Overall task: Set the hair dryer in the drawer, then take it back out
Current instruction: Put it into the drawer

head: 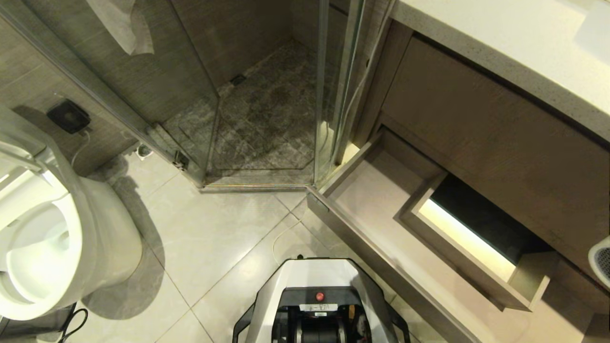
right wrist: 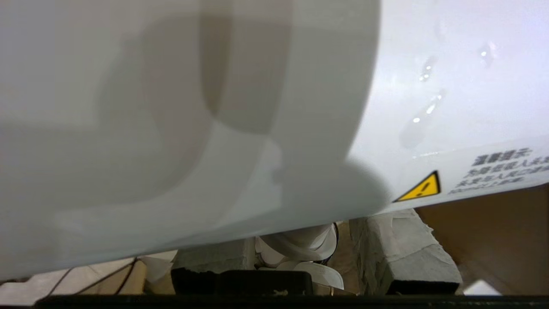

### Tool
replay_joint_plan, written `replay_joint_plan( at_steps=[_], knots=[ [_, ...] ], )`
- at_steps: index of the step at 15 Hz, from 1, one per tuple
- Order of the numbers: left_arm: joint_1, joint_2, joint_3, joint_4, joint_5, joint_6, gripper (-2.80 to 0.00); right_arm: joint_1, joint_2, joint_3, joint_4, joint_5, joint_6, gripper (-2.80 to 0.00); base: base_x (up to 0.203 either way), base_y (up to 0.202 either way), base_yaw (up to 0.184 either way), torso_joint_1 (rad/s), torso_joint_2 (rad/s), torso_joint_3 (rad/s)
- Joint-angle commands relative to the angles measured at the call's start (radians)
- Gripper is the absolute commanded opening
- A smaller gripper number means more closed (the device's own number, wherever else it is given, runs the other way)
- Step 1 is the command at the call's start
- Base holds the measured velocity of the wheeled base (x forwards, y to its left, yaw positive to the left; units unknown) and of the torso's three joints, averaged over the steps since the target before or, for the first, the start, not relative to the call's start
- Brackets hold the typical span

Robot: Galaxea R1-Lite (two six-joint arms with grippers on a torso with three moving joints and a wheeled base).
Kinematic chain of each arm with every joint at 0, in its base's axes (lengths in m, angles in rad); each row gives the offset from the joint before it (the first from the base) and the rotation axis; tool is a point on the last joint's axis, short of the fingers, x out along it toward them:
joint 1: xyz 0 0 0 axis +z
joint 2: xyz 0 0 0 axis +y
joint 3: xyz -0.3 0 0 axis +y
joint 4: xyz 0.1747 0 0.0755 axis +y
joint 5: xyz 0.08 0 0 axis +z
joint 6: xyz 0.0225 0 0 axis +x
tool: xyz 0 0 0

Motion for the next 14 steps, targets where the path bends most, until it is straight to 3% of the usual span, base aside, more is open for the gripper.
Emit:
replay_joint_plan(
  at_steps=[1, 6, 10, 14],
  knots=[
    [0.0, 0.0, 0.001, 0.001, 0.0, 0.0, -2.8, 0.009, -0.021, 0.015, -0.001, 0.001, 0.013, -2.8, 0.0, 0.0, 0.0, -0.237, 0.37, 0.149],
    [0.0, 0.0, 0.002, 0.001, 0.0, 0.0, -2.8, 0.015, -0.068, 0.099, -0.102, -0.001, 0.025, -2.8, 0.0, 0.0, 0.0, -0.29, 0.44, 0.142],
    [0.0, 0.0, 0.002, 0.001, 0.0, 0.0, -2.8, 0.024, -0.131, 0.149, -0.104, -0.001, 0.024, -2.8, 0.0, 0.0, 0.0, -0.357, 0.5, 0.137],
    [0.0, 0.0, 0.002, 0.001, 0.0, 0.0, -2.8, 0.024, -0.17, 0.175, -0.106, -0.002, 0.024, -2.8, 0.0, 0.0, 0.0, -0.12, 0.39, 0.268]
  ],
)
